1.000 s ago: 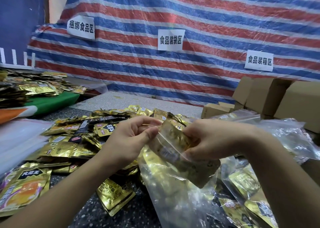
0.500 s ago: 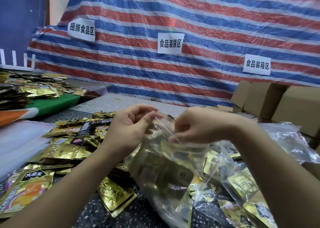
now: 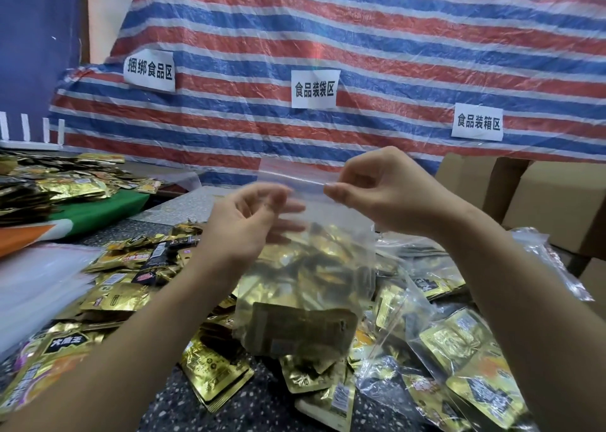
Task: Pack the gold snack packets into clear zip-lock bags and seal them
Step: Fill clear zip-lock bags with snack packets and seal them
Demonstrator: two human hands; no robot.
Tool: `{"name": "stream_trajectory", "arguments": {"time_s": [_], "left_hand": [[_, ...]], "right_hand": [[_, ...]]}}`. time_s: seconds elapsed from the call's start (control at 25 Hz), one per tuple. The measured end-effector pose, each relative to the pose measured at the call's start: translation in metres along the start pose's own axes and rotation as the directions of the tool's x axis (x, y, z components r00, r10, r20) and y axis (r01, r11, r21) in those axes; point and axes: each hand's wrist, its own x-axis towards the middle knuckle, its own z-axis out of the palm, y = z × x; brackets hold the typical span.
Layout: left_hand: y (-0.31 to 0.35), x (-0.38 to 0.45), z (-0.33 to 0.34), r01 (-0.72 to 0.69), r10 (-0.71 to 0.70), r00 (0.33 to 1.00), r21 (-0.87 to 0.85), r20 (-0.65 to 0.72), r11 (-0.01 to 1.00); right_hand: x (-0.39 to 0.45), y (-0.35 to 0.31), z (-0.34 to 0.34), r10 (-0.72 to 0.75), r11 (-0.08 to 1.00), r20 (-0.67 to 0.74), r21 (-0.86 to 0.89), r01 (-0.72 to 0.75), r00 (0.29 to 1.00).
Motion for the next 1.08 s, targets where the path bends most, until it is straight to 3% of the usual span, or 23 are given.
{"name": "stream_trajectory", "arguments": {"time_s": [0.16, 0.28, 0.36, 0.44, 0.56, 0.76, 0.88, 0.96, 1.08], "left_hand": [[-0.012, -0.003, -0.004, 0.06, -0.06, 0.998, -0.023, -0.006, 0.998], [-0.016, 0.001, -0.012, 0.059, -0.061, 0.997, -0.031, -0.042, 0.998], [-0.02, 0.0, -0.017, 0.071, -0.074, 0.995, -0.034, -0.072, 0.997], [-0.026, -0.001, -0.022, 0.097, -0.101, 0.991, -0.052, -0.091, 0.994], [-0.033, -0.004, -0.024, 0.15, -0.157, 0.984, -0.079, -0.08, 0.985], [-0.04, -0.006, -0.023, 0.177, -0.177, 0.984, -0.052, 0.002, 0.983], [-0.043, -0.005, -0.025, 0.193, -0.193, 0.981, -0.064, 0.002, 0.979], [-0.046, -0.005, -0.026, 0.2, -0.201, 0.98, -0.061, -0.005, 0.978], [-0.048, -0.006, -0.027, 0.225, -0.226, 0.974, -0.07, -0.006, 0.972]], "right_hand": [[-0.004, 0.008, 0.005, 0.06, 0.987, -0.025, 0.149, -0.056, 0.998], [-0.001, 0.034, 0.015, 0.383, 0.852, -0.182, 0.449, -0.27, 0.906], [-0.005, 0.055, 0.033, 0.626, 0.697, -0.066, 0.494, -0.52, 0.777], [-0.018, 0.079, 0.067, 0.717, 0.613, 0.137, 0.343, -0.712, 0.683], [-0.035, 0.106, 0.117, 0.711, 0.622, 0.334, 0.111, -0.775, 0.618], [-0.023, 0.112, 0.156, 0.64, 0.761, 0.333, -0.15, -0.631, 0.693], [-0.013, 0.114, 0.166, 0.721, 0.665, 0.308, -0.056, -0.745, 0.62], [-0.007, 0.114, 0.167, 0.704, 0.651, 0.403, -0.035, -0.758, 0.585], [-0.009, 0.114, 0.163, 0.662, 0.649, 0.467, 0.032, -0.76, 0.586]]}}
